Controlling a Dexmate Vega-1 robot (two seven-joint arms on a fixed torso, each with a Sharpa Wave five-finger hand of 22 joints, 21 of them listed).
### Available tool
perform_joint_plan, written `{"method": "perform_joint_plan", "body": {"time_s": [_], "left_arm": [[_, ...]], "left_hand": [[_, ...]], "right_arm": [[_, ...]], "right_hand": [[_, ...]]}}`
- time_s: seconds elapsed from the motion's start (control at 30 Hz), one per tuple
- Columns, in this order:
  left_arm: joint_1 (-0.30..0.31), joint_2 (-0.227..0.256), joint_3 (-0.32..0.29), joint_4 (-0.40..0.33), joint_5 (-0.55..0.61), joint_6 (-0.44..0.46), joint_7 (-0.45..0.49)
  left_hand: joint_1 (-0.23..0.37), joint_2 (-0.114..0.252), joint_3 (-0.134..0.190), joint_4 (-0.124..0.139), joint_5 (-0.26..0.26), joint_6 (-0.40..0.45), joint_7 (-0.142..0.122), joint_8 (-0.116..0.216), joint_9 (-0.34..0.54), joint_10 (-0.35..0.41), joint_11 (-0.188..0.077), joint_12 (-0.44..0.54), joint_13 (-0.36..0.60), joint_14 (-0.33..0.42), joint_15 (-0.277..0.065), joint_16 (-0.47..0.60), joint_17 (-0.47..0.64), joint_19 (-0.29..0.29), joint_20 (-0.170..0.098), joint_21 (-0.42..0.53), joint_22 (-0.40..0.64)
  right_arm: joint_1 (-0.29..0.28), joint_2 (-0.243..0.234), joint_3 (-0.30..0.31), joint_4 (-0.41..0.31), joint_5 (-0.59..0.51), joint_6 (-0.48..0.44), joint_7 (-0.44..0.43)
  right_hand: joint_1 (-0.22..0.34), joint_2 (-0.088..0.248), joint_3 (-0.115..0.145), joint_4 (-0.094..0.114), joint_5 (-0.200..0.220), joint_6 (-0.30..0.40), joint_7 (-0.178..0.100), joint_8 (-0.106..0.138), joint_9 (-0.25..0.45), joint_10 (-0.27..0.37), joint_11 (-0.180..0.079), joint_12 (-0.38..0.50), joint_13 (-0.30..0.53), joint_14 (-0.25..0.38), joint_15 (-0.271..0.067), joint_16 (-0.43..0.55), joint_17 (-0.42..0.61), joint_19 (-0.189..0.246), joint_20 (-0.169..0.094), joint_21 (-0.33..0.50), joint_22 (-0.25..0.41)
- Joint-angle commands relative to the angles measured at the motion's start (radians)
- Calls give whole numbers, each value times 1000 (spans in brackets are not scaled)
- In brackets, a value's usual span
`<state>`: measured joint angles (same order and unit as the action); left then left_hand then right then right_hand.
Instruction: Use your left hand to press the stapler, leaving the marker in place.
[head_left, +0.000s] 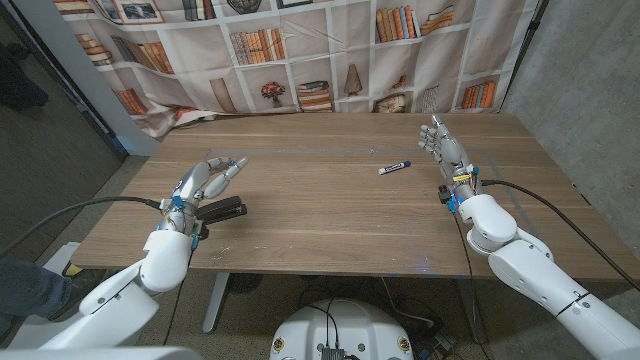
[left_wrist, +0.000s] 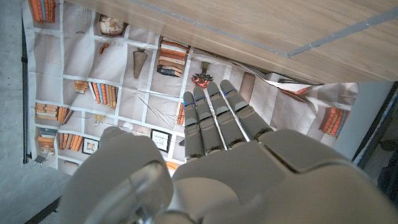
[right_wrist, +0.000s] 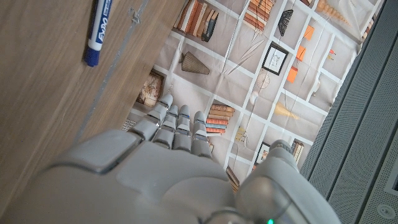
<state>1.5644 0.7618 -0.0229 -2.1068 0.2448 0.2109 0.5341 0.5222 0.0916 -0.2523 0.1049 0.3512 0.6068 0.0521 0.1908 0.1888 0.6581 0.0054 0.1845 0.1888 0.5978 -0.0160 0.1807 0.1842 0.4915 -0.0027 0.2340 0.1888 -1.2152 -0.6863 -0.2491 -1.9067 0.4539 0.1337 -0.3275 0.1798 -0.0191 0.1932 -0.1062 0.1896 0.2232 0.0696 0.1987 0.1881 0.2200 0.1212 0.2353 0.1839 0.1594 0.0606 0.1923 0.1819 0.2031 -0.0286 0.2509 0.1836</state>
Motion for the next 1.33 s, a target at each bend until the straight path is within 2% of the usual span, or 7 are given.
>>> {"method": "perform_joint_plan", "body": {"time_s": [0.03,0.3,0.4,0.47,0.7,0.93,1.33], "left_arm": [[-110,-61,-18,94,-290,-303,-231],[-217,-125,0,200,-480,-391,-426],[-247,-143,6,229,-517,-410,-482],[-265,-157,11,245,-533,-420,-510],[-299,-190,21,268,-532,-425,-540],[-307,-196,21,279,-532,-424,-574],[-304,-205,4,277,-521,-413,-578]], "left_hand": [[2,12,-7,4,-1,-8,5,-3,3,-12,-4,-4,6,-11,4,-2,1,-9,4,-3,2],[0,18,-11,8,-8,-39,16,-8,4,-38,9,-4,6,-41,22,-4,2,-31,15,-11,2],[-6,21,-19,13,-17,-101,21,-13,4,-101,16,-10,6,-99,32,-8,3,-63,19,-21,2],[-12,18,-27,17,-23,-151,14,-17,4,-149,17,-12,7,-140,47,-9,4,-82,31,-26,2],[-24,11,-40,21,-27,-214,18,-18,5,-195,29,-10,7,-179,48,-6,5,-103,31,-29,2],[-28,8,-44,23,-28,-222,18,-14,5,-203,32,-7,7,-196,47,-7,4,-113,25,-32,2],[-33,4,-49,24,-28,-224,20,-9,5,-207,29,-2,7,-201,46,-3,4,-119,26,-31,2]], "right_arm": [[-5,-28,26,-29,-3,-6,17],[-5,-32,39,-23,2,13,32],[-11,-34,46,-21,0,24,35],[-15,-32,48,-15,-1,41,41],[-34,-27,56,-15,-4,59,37],[-43,-16,60,-7,-7,75,33],[-42,-5,57,4,-11,80,30]], "right_hand": [[2,11,-5,2,1,11,-2,0,3,9,-1,-4,5,9,4,-1,2,6,-6,-1,3],[2,11,-6,1,1,13,-3,1,3,14,-2,-4,5,12,2,-1,2,10,-6,-2,3],[2,11,-6,1,1,14,-3,1,3,15,0,-3,5,12,3,-1,2,12,-6,-2,3],[2,11,-6,1,1,14,-3,1,3,15,0,-4,5,11,2,-1,2,14,-8,-2,3],[3,11,-6,0,1,18,2,2,3,9,-2,-7,6,9,4,-3,2,18,-8,-2,3],[4,12,-6,0,1,20,2,3,3,9,-3,-7,6,11,3,-2,2,20,-9,-3,3],[6,12,-7,-1,2,29,5,5,3,15,0,-5,6,14,5,-2,2,23,-9,-4,3]]}}
